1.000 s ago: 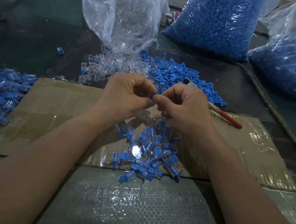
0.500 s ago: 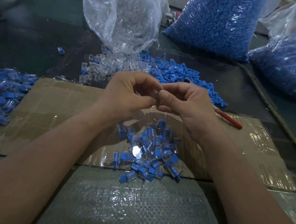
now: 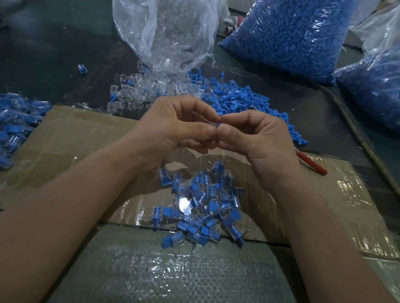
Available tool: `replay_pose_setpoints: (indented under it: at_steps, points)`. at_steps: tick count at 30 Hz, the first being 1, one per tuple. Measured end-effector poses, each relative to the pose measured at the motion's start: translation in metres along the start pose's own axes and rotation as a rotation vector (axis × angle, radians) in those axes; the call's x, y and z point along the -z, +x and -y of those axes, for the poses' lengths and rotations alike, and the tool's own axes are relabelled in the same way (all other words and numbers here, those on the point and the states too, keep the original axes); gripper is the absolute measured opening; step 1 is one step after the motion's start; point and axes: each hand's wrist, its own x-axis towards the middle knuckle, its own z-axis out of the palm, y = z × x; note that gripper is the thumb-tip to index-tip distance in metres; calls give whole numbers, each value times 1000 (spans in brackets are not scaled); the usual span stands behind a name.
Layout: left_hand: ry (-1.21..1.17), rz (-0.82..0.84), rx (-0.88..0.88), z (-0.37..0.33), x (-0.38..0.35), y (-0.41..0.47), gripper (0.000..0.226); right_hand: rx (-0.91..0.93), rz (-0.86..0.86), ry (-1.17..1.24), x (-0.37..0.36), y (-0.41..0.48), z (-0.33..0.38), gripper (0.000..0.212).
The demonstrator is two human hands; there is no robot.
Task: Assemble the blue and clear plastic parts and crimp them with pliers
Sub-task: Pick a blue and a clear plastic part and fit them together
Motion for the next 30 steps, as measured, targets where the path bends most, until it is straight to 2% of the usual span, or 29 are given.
replay_pose_setpoints:
  at_steps: [5, 8, 12, 16, 19, 30]
  points:
    - [16, -47, 15, 1, 0, 1, 8, 39, 13, -54, -1, 1, -2, 27]
    - [9, -81, 39, 0, 0, 2, 10, 81, 45, -90, -2, 1, -3, 29]
    - [-23, -98, 71, -2, 3, 4, 9, 242, 60, -249, -5, 1, -8, 36]
    - [9, -86, 94, -2, 4, 4, 12, 350, 36, -330, -4, 2, -12, 34]
    - [-3, -71, 109, -2, 4, 4, 5, 383, 7, -362, -2, 3, -14, 31]
    - [-92, -3, 158, -3, 6, 6, 12, 437, -25, -432, 2, 4, -15, 36]
